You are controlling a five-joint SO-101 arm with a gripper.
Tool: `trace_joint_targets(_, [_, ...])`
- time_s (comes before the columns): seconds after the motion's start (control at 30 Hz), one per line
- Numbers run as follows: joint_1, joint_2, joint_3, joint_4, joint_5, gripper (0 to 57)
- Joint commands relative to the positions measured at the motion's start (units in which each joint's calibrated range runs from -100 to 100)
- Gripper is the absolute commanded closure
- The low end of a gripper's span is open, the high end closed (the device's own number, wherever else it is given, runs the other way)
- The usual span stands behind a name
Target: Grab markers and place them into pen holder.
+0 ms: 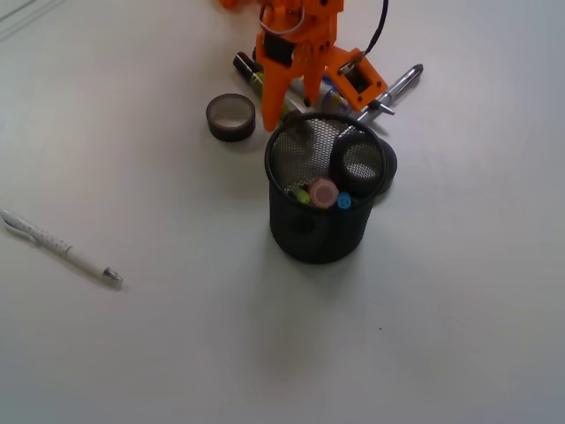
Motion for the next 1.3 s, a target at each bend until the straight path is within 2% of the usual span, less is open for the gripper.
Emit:
trace_joint_targets(0.0, [0.57, -0.06, 0.32, -0.88, -0.1, 28.2])
trace_joint_targets(0.37, [0.65, -0.06, 0.42, -0.88, -0.44, 29.1])
trace_joint_targets(0.53, [0.65, -0.06, 0.32, -0.88, -0.98, 36.8])
trace_joint_targets(0.73, [2.44, -0.06, 0.51, -0.88, -0.98, 43.1])
trace_joint_targets(0.97, [2.66, -0.06, 0.42, -1.23, -0.83, 56.4])
trace_joint_targets(1.27, [1.54, -2.27, -2.94, 2.19, -0.83, 57.1])
